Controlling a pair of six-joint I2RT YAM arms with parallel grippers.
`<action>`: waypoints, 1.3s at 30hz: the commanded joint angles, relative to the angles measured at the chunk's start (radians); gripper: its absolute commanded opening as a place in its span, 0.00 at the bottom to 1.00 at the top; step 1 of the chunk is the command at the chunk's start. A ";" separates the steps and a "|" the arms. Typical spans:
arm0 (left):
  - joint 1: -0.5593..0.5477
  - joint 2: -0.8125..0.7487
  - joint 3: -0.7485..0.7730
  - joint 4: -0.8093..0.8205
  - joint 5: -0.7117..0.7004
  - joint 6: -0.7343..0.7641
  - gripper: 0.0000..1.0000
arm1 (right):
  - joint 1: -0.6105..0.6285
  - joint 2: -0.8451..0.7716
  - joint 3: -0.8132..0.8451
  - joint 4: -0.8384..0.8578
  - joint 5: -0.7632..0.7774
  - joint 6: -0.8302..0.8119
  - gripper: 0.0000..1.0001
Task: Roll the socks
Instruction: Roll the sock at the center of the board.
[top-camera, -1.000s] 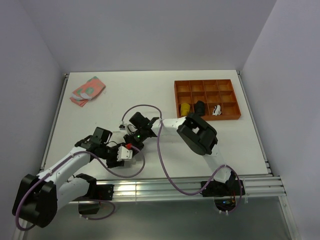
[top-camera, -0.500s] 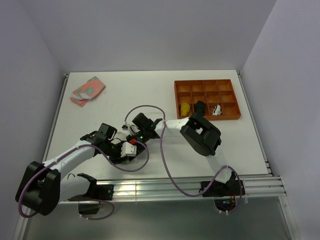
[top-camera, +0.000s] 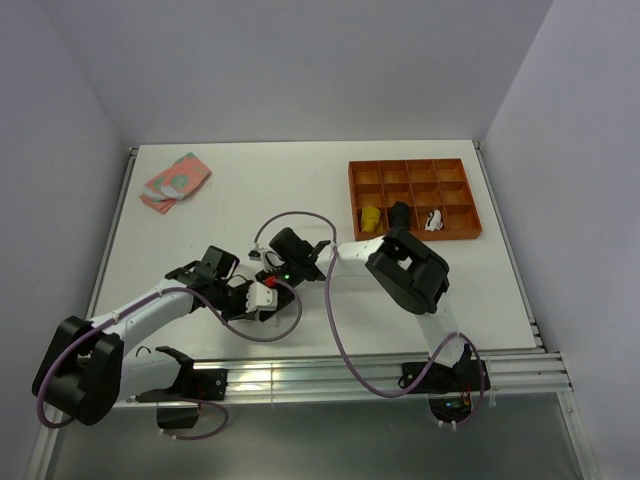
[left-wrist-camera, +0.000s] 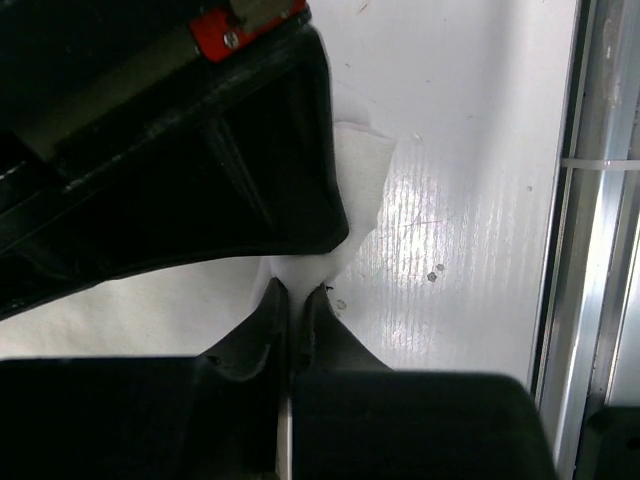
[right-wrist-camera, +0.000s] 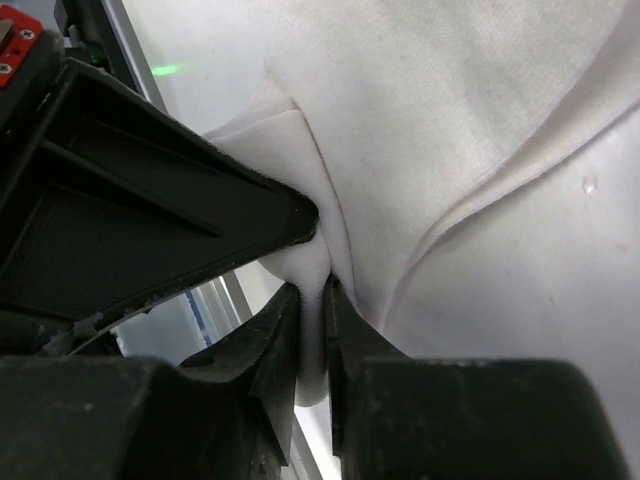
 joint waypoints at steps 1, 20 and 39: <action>-0.004 -0.013 -0.028 -0.080 -0.072 0.016 0.00 | -0.013 0.022 -0.111 -0.143 0.261 -0.032 0.21; -0.016 -0.075 -0.016 -0.156 0.003 0.081 0.00 | -0.111 -0.032 0.031 -0.151 0.430 0.100 0.45; -0.058 -0.059 -0.025 -0.143 0.003 0.062 0.00 | -0.085 0.172 0.295 -0.083 0.195 0.126 0.59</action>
